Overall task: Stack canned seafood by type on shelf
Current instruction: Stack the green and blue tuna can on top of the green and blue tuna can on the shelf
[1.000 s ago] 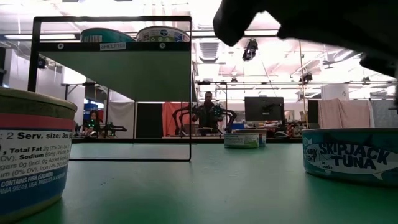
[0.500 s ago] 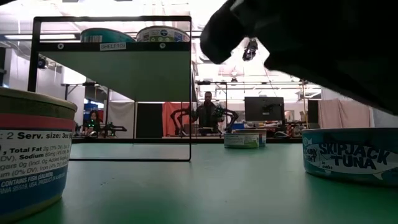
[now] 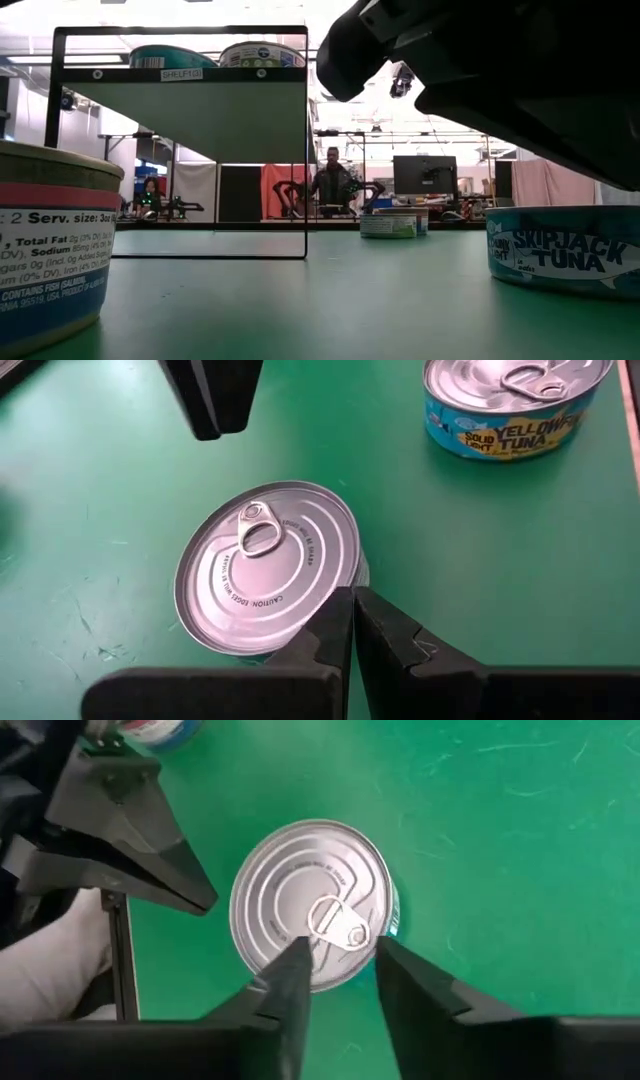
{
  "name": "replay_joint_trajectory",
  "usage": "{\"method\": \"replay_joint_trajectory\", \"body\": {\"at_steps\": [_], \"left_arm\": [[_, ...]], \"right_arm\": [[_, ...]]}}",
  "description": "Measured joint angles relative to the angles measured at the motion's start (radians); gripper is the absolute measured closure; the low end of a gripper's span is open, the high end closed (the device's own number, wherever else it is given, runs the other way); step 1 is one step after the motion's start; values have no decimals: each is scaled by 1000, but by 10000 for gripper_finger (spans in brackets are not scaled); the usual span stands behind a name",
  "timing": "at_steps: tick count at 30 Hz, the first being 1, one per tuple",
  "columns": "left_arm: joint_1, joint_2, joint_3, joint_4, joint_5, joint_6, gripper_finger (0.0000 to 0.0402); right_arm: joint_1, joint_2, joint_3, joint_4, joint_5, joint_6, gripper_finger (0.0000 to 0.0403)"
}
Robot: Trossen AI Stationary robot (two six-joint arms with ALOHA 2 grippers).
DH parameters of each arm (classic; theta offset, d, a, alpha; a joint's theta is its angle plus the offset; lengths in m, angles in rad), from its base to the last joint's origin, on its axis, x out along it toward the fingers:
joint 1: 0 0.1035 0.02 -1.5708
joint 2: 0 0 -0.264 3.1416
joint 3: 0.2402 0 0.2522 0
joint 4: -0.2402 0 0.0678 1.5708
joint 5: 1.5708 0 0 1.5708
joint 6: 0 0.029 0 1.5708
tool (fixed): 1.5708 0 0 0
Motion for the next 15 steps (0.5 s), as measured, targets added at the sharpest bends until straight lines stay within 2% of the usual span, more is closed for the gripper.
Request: {"method": "replay_joint_trajectory", "body": {"at_steps": [8,15], "left_arm": [[-6,-1,-1,-8,8,-19,402],[-18,-1,-1,-9,16,-27,402]], "right_arm": [[-10,0,-55,82,1,19,179],[-11,0,-106,182,1,54,109]]}}
